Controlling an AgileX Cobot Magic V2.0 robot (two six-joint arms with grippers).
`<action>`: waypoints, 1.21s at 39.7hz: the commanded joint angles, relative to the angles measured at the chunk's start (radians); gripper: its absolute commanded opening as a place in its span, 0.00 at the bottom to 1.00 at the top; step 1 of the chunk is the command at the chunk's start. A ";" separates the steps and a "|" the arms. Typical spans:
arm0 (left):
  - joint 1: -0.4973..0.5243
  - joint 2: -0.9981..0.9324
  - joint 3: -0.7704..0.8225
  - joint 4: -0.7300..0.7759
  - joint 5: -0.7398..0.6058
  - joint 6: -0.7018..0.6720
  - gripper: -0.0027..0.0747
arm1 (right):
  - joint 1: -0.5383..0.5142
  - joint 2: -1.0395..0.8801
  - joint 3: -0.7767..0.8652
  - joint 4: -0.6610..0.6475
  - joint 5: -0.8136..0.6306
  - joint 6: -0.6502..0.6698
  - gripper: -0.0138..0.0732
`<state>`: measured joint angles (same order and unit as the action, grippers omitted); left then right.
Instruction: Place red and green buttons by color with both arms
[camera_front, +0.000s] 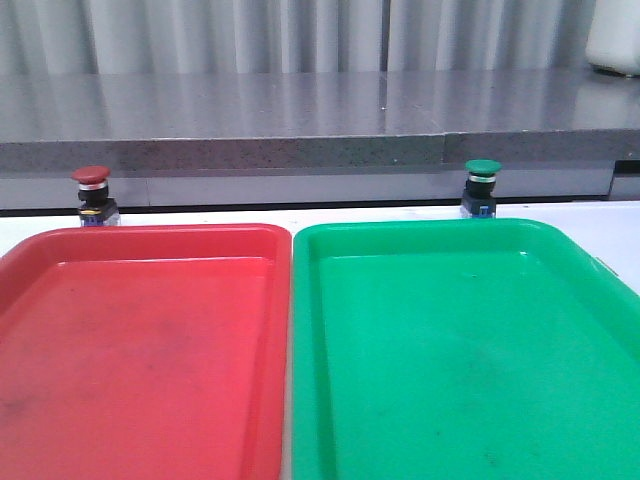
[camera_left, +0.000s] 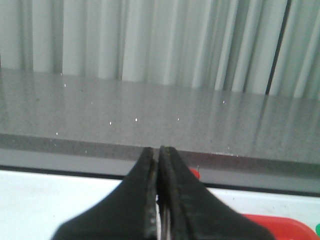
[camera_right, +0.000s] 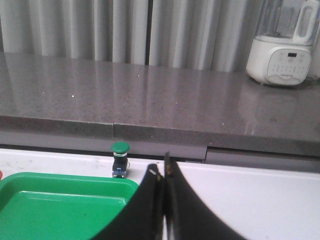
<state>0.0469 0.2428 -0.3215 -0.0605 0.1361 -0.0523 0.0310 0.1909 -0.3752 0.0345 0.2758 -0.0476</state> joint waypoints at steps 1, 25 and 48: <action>0.001 0.111 -0.088 -0.003 -0.029 -0.009 0.01 | -0.007 0.126 -0.102 -0.001 -0.028 0.004 0.09; 0.001 0.209 -0.131 -0.003 -0.055 -0.009 0.49 | -0.007 0.234 -0.153 0.007 -0.017 0.004 0.60; 0.001 0.278 -0.136 -0.005 -0.082 -0.009 0.77 | -0.007 0.234 -0.153 0.007 0.039 0.004 0.90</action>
<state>0.0469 0.4666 -0.4143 -0.0605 0.1489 -0.0523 0.0310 0.4127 -0.4909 0.0366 0.3834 -0.0407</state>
